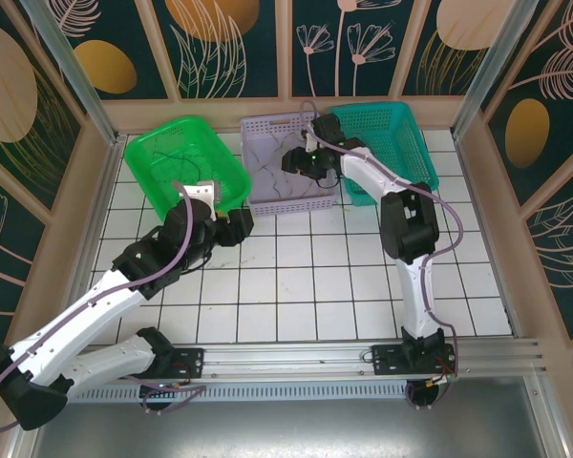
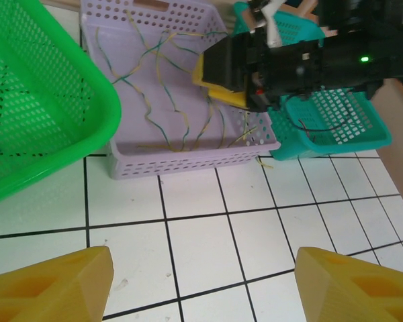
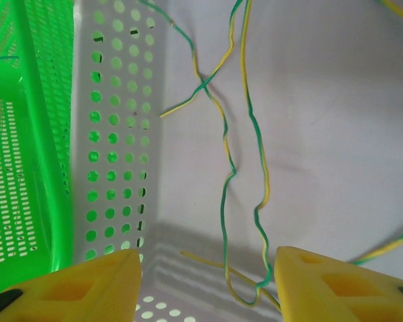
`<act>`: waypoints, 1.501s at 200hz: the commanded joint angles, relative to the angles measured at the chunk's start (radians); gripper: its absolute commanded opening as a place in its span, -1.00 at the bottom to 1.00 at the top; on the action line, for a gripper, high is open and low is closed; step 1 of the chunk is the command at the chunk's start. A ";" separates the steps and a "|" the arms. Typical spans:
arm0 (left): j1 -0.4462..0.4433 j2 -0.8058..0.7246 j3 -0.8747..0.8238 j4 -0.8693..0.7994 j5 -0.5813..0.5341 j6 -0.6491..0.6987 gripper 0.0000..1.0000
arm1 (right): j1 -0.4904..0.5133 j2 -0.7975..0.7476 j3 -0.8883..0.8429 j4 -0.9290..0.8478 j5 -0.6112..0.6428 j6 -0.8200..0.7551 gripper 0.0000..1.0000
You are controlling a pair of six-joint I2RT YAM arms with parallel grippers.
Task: Untangle the cables
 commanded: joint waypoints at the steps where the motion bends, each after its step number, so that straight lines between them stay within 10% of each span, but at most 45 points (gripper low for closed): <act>1: 0.018 0.018 0.067 -0.063 -0.077 -0.058 0.50 | 0.012 -0.163 0.016 -0.026 0.100 -0.008 0.11; 22: 0.109 0.019 0.100 -0.113 -0.060 -0.138 0.67 | 0.026 -0.389 -0.202 0.133 0.264 -0.007 0.22; 31: 0.169 0.009 0.094 -0.118 -0.022 -0.167 0.80 | 0.028 -0.510 -0.340 0.229 0.319 -0.015 0.96; 73: 0.219 -0.132 -0.029 -0.070 -0.132 -0.152 0.97 | 0.044 -1.084 -0.906 0.426 0.846 0.027 0.97; 94: 0.218 -0.170 -0.076 -0.255 -0.483 -0.341 0.97 | 0.028 -1.239 -1.042 0.317 1.115 0.089 0.97; 108: 0.219 -0.170 -0.141 -0.270 -0.629 -0.359 0.97 | -0.039 -1.332 -1.158 0.345 1.055 0.021 0.98; 150: 0.232 -0.294 -0.584 0.438 -0.884 0.110 0.97 | -0.179 -1.370 -1.585 0.839 0.987 -0.287 0.97; 169: 0.302 -0.267 -0.741 0.834 -0.781 0.400 0.97 | -0.257 -1.235 -1.626 0.957 0.909 -0.252 0.98; 265: 0.654 0.355 -0.728 1.511 -0.185 0.518 0.97 | -0.468 -0.678 -1.646 1.676 0.427 -0.362 0.98; 300: 0.719 0.577 -0.851 1.996 -0.107 0.531 0.98 | -0.463 -0.661 -1.673 1.743 0.464 -0.357 0.98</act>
